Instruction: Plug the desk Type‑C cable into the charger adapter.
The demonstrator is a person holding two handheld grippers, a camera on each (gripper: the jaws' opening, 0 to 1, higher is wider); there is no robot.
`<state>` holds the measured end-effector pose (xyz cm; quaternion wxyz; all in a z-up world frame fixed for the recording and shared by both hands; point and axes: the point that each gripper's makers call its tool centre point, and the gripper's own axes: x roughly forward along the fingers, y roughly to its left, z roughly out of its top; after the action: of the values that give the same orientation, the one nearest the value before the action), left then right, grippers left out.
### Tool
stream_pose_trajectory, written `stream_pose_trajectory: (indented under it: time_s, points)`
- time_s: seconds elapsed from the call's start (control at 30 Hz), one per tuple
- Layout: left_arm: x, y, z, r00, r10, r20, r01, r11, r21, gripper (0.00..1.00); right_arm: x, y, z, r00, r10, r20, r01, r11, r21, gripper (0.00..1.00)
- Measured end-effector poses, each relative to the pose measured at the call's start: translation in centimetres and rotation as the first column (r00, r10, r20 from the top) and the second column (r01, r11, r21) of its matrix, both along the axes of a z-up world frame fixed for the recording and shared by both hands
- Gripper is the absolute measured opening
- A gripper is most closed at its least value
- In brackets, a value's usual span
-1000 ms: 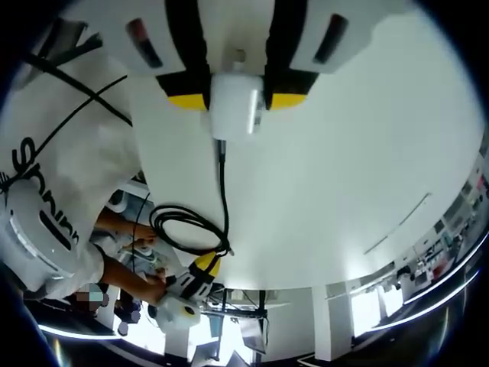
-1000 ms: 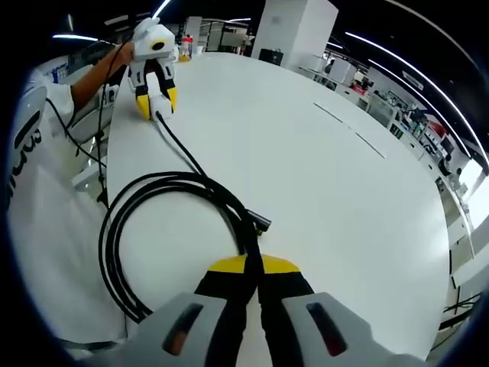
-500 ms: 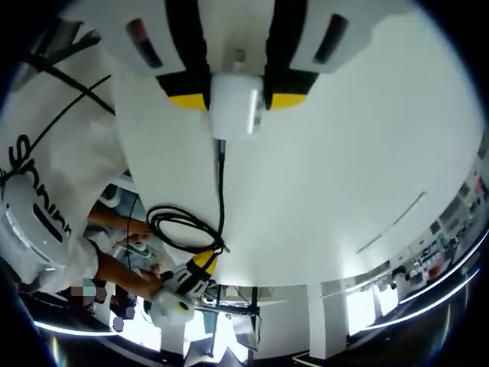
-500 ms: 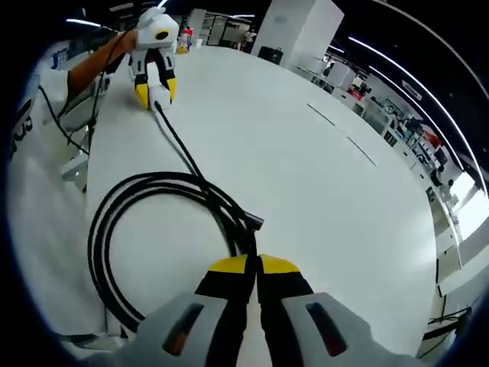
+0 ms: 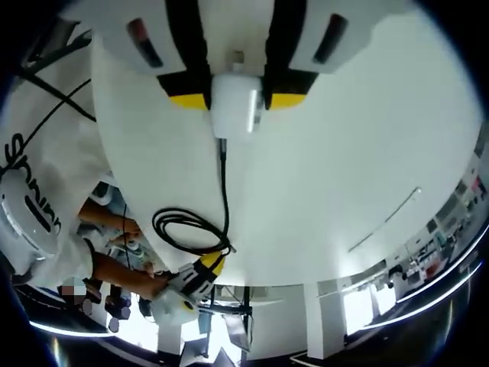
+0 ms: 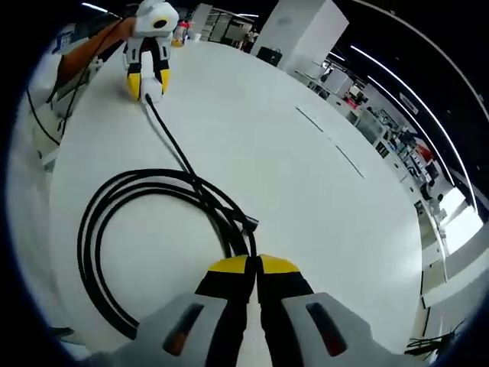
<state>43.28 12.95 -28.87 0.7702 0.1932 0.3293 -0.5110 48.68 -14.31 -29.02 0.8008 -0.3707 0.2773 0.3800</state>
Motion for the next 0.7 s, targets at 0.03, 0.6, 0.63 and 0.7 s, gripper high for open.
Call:
stream_pose_trajectory:
  time_s: [0.03,0.6,0.63,0.7]
  points:
    - [0.3,0.1,0.0,1.000,0.001,0.000,-0.001,1.000,-0.002,0.26,0.3,0.1,0.0,1.000,0.002,0.003,-0.002,1.000,-0.004,0.02]
    - [5.9,0.6,-0.1,1.000,-0.020,-0.001,0.020,0.999,0.037,0.25,6.1,0.9,-0.3,0.999,0.001,0.054,0.002,0.998,-0.066,0.02]
    - [6.4,0.7,-0.1,1.000,-0.022,0.002,0.021,0.999,0.037,0.25,6.3,0.9,-0.3,0.998,0.001,0.056,0.003,0.998,-0.068,0.02]
    - [7.3,1.0,-0.1,1.000,-0.018,0.003,0.018,0.999,0.036,0.25,7.3,1.0,-0.3,0.998,-0.001,0.061,0.005,0.997,-0.075,0.02]
